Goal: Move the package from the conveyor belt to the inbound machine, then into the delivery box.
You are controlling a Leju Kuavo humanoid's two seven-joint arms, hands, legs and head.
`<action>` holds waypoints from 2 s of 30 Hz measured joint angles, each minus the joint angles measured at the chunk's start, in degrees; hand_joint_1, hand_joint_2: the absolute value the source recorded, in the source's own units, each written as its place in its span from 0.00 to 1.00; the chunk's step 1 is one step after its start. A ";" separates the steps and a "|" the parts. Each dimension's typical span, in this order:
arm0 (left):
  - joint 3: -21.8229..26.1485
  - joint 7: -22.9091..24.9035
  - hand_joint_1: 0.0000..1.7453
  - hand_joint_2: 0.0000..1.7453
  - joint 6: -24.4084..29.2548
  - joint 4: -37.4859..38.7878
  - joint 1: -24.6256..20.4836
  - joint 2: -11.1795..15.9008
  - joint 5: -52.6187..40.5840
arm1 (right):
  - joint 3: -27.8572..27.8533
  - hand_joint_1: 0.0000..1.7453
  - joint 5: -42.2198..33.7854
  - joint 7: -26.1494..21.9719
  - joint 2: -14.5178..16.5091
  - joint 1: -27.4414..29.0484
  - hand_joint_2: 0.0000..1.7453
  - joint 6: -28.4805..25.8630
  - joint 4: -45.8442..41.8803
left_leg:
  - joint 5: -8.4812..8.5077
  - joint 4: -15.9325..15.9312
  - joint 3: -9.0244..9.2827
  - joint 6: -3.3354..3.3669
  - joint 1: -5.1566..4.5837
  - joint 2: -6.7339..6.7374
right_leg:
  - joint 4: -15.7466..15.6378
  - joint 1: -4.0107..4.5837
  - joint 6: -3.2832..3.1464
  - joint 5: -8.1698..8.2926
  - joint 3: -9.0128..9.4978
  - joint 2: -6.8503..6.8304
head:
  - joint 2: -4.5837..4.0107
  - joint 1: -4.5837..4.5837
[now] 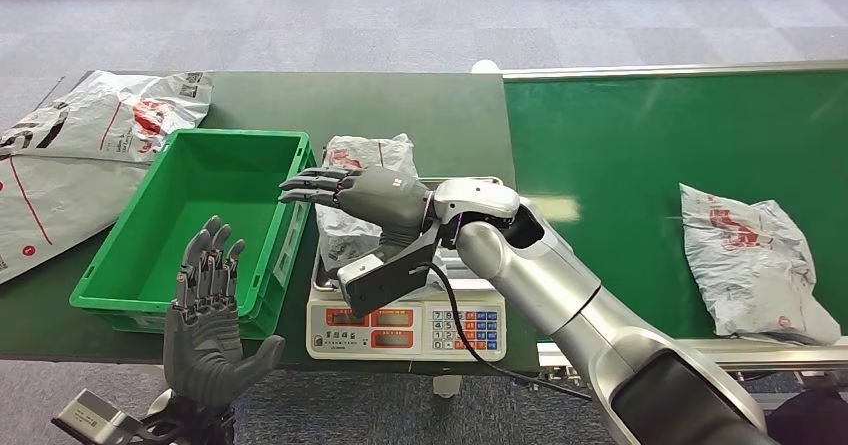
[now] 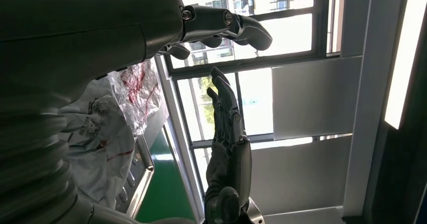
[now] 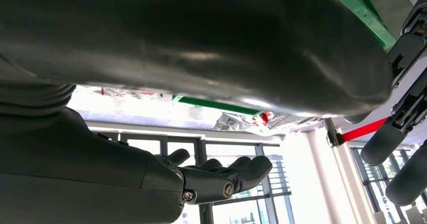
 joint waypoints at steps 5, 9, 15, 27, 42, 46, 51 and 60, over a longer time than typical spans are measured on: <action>0.00 0.00 0.00 1.00 0.00 -0.01 0.00 0.00 0.00 | 0.00 0.00 0.00 0.00 0.00 0.05 0.00 0.00 -0.07 | 0.00 0.00 0.00 0.00 0.00 0.00 | 0.00 0.00 0.00 0.00 0.00 0.00 | 0.00 0.00; 0.00 0.02 0.00 1.00 0.03 -0.01 0.00 0.00 -0.02 | 0.00 0.00 -0.04 0.00 0.00 0.08 0.50 -0.03 -0.07 | 0.00 0.00 0.00 0.00 0.00 0.00 | 0.00 0.00 0.00 0.00 0.00 0.00 | 0.00 0.00; -8.17 15.59 0.00 1.00 22.90 20.62 -23.68 3.18 -28.96 | -8.23 0.00 -9.05 1.82 0.88 13.36 1.00 -18.13 -14.38 | 0.46 0.11 -0.28 0.07 0.10 -1.61 | -0.17 -0.02 0.06 -0.05 -0.21 -1.60 | 0.00 -0.03; -25.62 16.03 0.00 1.00 33.75 59.94 -54.93 5.75 -72.69 | -20.49 0.00 -8.91 2.21 1.27 26.87 1.00 -20.08 -33.32 | 0.38 0.09 -0.35 0.42 -0.25 0.46 | -0.14 -0.35 0.48 0.76 -0.40 0.56 | 0.00 -0.03; -27.58 16.11 0.00 1.00 33.08 64.66 -56.60 6.19 -71.48 | -21.72 0.00 -8.91 1.90 1.27 27.69 1.00 -20.31 -34.36 | 0.38 0.09 -0.39 0.42 -0.24 0.43 | -0.14 -0.36 0.50 0.73 -0.41 0.55 | 0.00 -0.04; -29.20 13.05 0.00 1.00 23.54 66.81 -58.18 6.44 -71.55 | -21.77 0.00 -9.14 1.30 1.27 27.63 1.00 -20.76 -34.23 | 0.38 0.09 -0.40 0.42 -0.24 0.41 | -0.14 -0.35 0.50 0.73 -0.41 0.55 | 0.00 -0.04; -32.49 6.53 0.00 1.00 12.27 71.00 -62.02 6.64 -68.52 | -21.76 0.00 -9.47 0.96 1.27 27.47 1.00 -21.45 -33.86 | 0.39 0.09 -0.40 0.41 -0.24 0.38 | -0.14 -0.34 0.50 0.73 -0.41 0.54 | 0.00 -0.04; -35.15 4.25 0.00 1.00 8.96 72.94 -64.56 6.62 -65.19 | -21.77 0.00 -9.49 1.58 1.27 27.55 1.00 -21.59 -33.86 | 0.39 0.09 -0.40 0.41 -0.24 0.38 | -0.14 -0.35 0.50 0.72 -0.42 0.55 | 0.00 -0.04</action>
